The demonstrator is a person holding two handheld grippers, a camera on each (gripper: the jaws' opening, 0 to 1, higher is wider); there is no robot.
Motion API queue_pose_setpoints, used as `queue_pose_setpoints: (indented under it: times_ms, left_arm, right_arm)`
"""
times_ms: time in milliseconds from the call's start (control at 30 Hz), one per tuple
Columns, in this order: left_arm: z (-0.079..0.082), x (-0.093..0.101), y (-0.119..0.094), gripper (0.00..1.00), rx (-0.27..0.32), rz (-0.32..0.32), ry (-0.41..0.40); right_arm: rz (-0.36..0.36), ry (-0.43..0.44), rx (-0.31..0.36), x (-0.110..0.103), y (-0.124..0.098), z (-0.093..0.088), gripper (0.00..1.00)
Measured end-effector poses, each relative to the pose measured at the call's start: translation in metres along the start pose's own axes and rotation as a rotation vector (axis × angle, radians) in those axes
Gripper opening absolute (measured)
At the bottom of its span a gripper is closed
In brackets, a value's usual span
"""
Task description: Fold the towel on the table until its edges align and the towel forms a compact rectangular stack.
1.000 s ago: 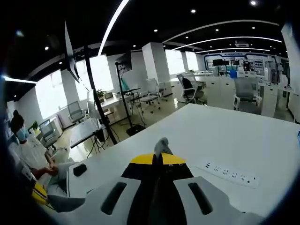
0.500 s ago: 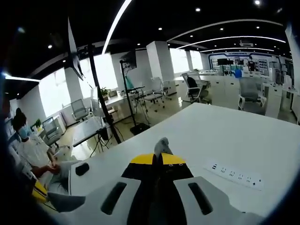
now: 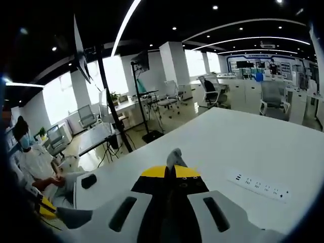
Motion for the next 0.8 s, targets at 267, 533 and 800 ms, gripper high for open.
queue_pose_setpoints:
  times_ms: [267,533,800]
  left_arm:
    - [-0.006,-0.006,0.003,0.05,-0.006,0.024,0.004]
    - [-0.001,-0.010,0.000,0.03,0.031,0.035,-0.002]
    - [0.004,-0.019,0.000,0.01,0.069,0.011,0.006]
  right_arm:
    - [-0.009,0.009,-0.015,-0.007,0.008,-0.003,0.01]
    - [-0.020,0.018,-0.016,-0.022,0.019,0.002,0.01]
    - [-0.014,0.015,-0.036,-0.030,0.031,-0.002,0.01]
Point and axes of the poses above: the point that each gripper's makers call its tool centre point, and the gripper's own axes: y roughly forward along the fingers, x roughly to its right, z roughly out of its top, the point moved 10 cm from there along -y, roughly backward along the fingers, and after that the axes turned 15 degrees about -y, right-handed, at the moved point
